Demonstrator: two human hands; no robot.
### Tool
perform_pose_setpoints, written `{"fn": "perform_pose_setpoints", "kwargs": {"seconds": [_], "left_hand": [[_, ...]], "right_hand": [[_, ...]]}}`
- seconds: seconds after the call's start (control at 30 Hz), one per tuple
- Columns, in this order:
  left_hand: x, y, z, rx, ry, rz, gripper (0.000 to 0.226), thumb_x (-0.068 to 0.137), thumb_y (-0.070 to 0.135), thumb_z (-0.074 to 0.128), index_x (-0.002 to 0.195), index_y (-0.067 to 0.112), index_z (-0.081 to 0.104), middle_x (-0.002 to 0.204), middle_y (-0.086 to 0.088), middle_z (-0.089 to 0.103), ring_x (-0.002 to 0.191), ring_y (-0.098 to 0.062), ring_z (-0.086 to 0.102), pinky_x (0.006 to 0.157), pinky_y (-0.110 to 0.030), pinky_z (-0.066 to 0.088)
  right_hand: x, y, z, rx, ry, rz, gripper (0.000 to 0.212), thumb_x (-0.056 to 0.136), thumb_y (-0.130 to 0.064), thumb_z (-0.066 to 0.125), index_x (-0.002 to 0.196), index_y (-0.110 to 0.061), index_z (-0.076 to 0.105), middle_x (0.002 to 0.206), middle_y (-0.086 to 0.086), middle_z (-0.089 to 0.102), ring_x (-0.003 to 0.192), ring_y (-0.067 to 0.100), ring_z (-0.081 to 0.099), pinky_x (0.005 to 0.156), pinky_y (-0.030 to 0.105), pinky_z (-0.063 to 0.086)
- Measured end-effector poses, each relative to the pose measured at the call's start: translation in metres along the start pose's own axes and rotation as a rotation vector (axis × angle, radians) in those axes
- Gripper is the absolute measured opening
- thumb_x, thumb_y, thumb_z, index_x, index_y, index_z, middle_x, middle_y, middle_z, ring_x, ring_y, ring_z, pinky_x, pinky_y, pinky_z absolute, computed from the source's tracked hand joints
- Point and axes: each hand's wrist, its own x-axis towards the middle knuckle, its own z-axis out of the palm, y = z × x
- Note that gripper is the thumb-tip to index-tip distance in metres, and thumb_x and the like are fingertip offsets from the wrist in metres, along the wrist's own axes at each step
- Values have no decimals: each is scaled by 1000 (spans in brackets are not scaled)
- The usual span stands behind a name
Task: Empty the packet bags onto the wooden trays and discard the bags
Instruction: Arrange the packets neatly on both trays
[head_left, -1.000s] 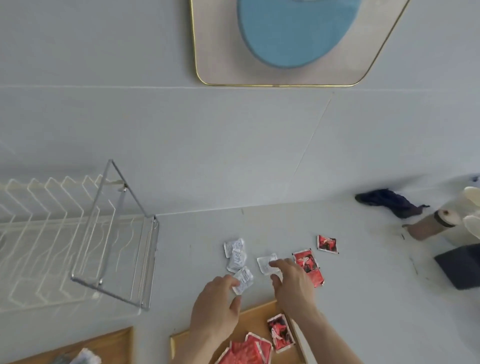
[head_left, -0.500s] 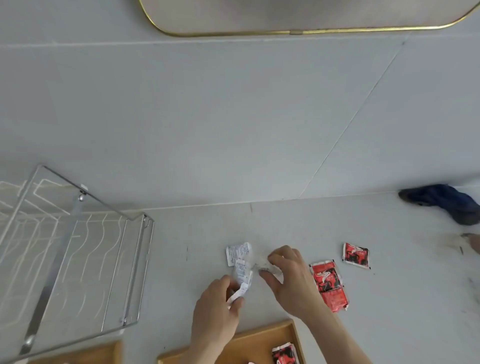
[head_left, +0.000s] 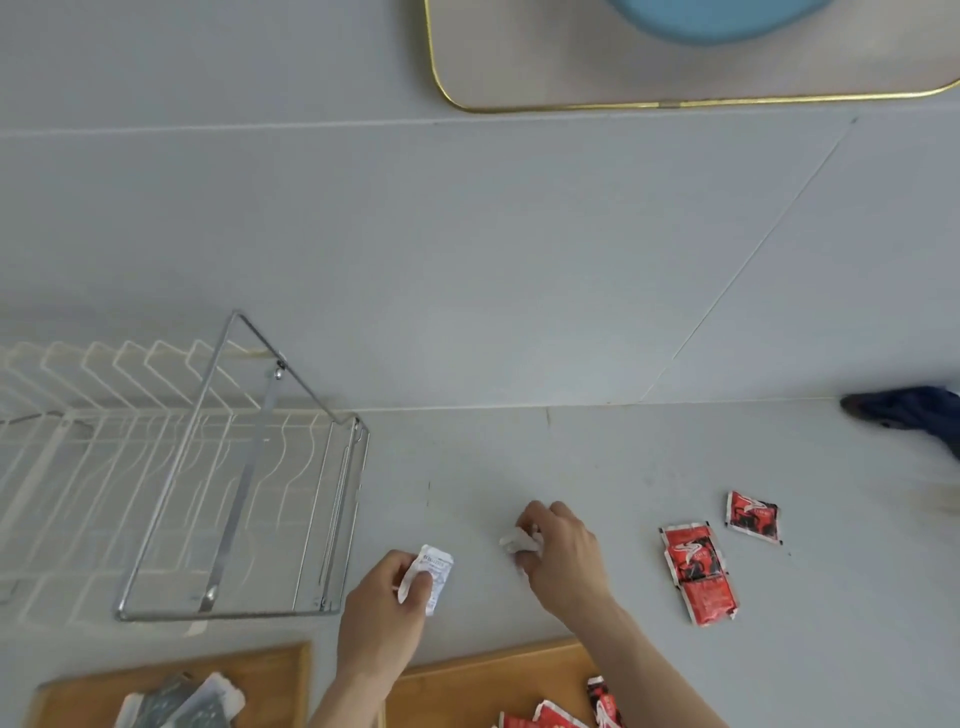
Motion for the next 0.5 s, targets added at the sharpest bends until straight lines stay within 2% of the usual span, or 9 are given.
{"fn": "perform_pose_setpoints", "kwargs": {"seconds": [0.1, 0.17, 0.3, 0.4, 0.5], "left_hand": [[-13, -8, -14, -61, -13, 28, 9, 90, 22, 62, 85, 29, 63, 82, 9, 74, 73, -2, 67, 59, -24, 44], [-21, -16, -27, -104, -12, 49, 11, 88, 21, 65, 89, 32, 62, 87, 12, 74, 77, 5, 67, 61, -21, 46], [-33, -42, -55, -146, -23, 67, 14, 85, 13, 67, 89, 25, 63, 85, 9, 75, 76, -3, 70, 64, -22, 50], [-41, -72, -76, -125, -68, 104, 12, 82, 12, 66, 84, 24, 67, 79, 9, 76, 68, -2, 68, 69, -32, 53], [-48, -107, -102, -116, -63, 114, 12, 84, 15, 65, 84, 27, 66, 78, 14, 75, 69, -2, 67, 66, -28, 48]], "right_hand": [[-25, -5, 0, 276, 48, 174, 36, 75, -17, 82, 104, -24, 61, 90, -3, 61, 77, 20, 61, 62, 27, 43], [-42, -15, 1, 525, 50, 325, 41, 71, -17, 87, 102, -26, 62, 91, 1, 66, 76, 21, 64, 57, 27, 45], [-74, -46, 11, 817, 43, 423, 42, 71, -10, 89, 102, -20, 63, 93, 12, 75, 73, 30, 75, 55, 33, 59], [-97, -77, 29, 856, -4, 415, 39, 74, -8, 87, 102, -17, 62, 93, 12, 76, 71, 28, 76, 55, 33, 61], [-118, -105, 58, 811, -2, 420, 33, 73, -12, 86, 98, -18, 65, 92, 10, 77, 74, 28, 76, 59, 36, 62]]}}
